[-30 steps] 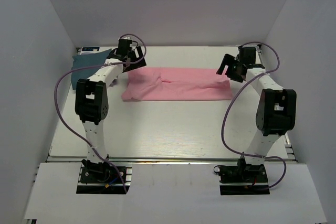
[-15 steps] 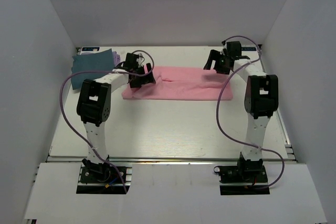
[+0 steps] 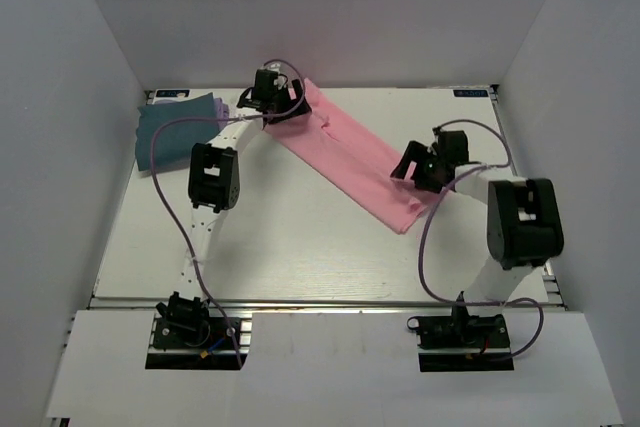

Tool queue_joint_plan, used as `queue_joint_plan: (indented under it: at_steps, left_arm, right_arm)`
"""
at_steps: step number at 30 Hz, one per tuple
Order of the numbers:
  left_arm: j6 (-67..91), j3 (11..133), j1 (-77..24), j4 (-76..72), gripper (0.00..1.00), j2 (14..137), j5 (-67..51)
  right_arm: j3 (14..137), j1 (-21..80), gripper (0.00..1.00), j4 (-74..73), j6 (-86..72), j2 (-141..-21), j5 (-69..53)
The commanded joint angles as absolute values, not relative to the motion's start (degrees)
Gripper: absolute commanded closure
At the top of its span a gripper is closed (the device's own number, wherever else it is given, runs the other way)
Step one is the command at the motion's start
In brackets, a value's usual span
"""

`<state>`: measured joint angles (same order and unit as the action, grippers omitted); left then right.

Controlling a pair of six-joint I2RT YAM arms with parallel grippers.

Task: Fold and stack the t-shirts
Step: Rotate the tshirt 90 degrees

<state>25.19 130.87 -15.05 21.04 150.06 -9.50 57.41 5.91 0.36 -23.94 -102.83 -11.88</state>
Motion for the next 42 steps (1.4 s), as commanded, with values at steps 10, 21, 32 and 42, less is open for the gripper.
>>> queue_joint_plan:
  at_steps: [10,21,32,42]
  left_arm:
    - [34.6,138.4,-18.8,-1.5,0.0,162.9,-19.1]
    - [33.5,137.9,-22.0,-12.2,0.0,159.4,-22.1]
    - [12.6,126.4,-22.0,17.4,0.0,131.2,-17.9]
    - [19.6,74.4,-22.0,19.2,0.0,96.8,-4.6]
  right_arm:
    - [22.7,27.8,0.1,-8.5,-34.9,-69.9,-20.7]
    - [41.4,33.3,0.1,-19.5,-24.8,-64.7,-6.0]
    - [55.3,44.7,0.1,-26.1,-19.3,-81.0,11.2]
    - [57.1,52.8,0.1,-29.1,-24.2,-90.6,20.7]
